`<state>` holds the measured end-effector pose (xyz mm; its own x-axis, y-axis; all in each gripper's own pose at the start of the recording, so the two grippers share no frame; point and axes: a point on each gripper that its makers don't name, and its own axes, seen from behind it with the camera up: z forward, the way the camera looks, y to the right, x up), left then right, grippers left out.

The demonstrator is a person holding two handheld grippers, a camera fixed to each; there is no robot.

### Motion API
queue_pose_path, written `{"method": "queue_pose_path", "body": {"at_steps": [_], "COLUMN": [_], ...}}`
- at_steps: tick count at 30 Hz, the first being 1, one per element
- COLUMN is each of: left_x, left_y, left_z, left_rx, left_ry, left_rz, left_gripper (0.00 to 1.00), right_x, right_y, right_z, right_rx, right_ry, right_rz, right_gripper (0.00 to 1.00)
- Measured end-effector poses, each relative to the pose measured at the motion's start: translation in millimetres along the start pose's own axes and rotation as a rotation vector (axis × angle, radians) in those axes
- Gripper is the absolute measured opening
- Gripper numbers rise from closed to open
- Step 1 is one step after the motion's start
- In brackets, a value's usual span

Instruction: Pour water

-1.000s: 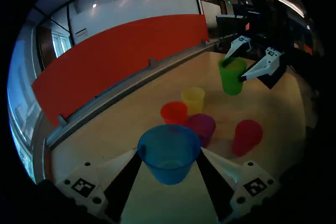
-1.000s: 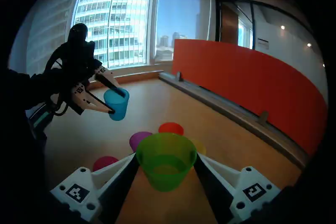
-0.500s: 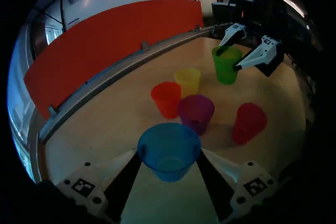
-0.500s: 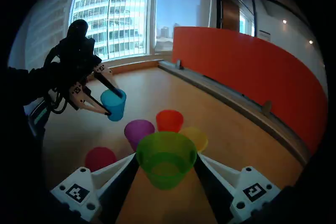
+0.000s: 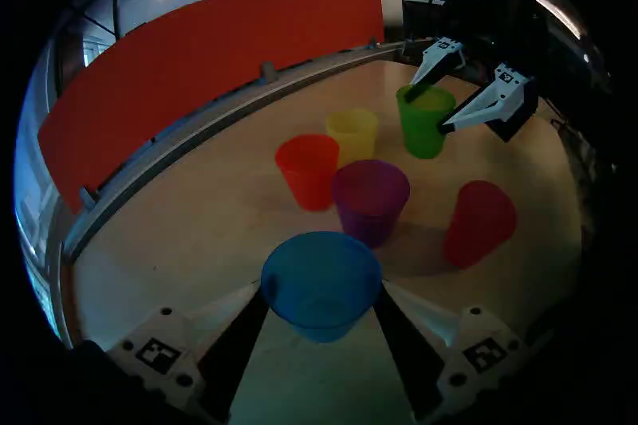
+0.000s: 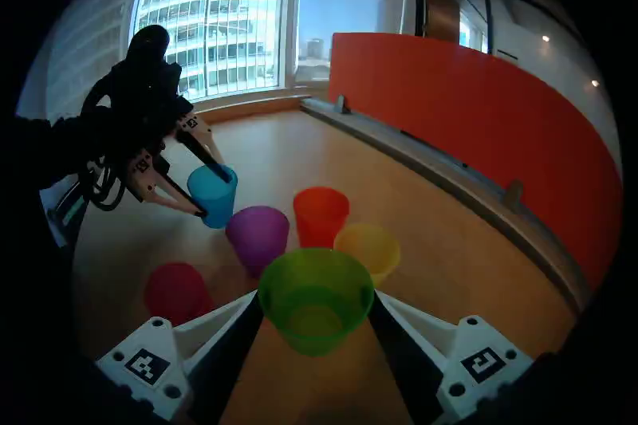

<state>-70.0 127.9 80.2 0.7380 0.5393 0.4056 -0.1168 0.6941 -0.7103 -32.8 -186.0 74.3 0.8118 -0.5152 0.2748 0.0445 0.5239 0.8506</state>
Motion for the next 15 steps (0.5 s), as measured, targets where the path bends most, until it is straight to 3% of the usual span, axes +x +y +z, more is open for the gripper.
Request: {"method": "queue_pose_path", "body": {"at_steps": [15], "left_x": [-12], "left_y": [3.1], "left_z": [8.2], "left_rx": [-0.02], "left_ry": [-0.001], "left_rz": [-0.042], "left_gripper": [0.87], "right_x": [-12], "right_y": [0], "right_z": [12.2], "right_rx": [0.007], "right_ry": [-0.019], "right_rz": [0.012], "right_gripper": [0.91]}}
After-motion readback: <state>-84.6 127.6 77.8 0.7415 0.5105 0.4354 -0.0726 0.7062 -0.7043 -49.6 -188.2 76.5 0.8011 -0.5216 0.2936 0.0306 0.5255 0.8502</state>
